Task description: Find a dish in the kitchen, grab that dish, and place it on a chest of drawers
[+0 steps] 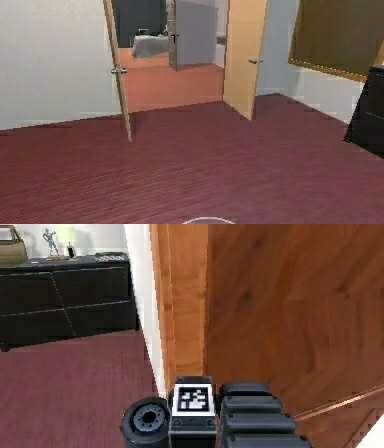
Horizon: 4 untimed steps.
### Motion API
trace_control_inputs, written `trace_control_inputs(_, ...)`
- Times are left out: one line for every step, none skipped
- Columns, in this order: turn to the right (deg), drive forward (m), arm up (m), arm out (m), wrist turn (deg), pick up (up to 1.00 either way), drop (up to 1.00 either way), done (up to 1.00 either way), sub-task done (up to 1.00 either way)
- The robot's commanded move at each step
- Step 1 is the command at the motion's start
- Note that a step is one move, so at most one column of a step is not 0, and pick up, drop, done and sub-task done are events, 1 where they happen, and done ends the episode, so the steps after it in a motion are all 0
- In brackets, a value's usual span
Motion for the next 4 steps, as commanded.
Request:
trace_control_inputs(-15.0,0.0,0.0,0.0,0.0,0.0,0.0,0.0,0.0)
trace_control_inputs(0.0,0.3,0.0,0.0,0.0,0.0,0.0,0.0,0.0)
trace_control_inputs(45.0,0.0,0.0,0.0,0.0,0.0,0.0,0.0,0.0)
trace_control_inputs(30.0,0.0,0.0,0.0,0.0,0.0,0.0,0.0,0.0)
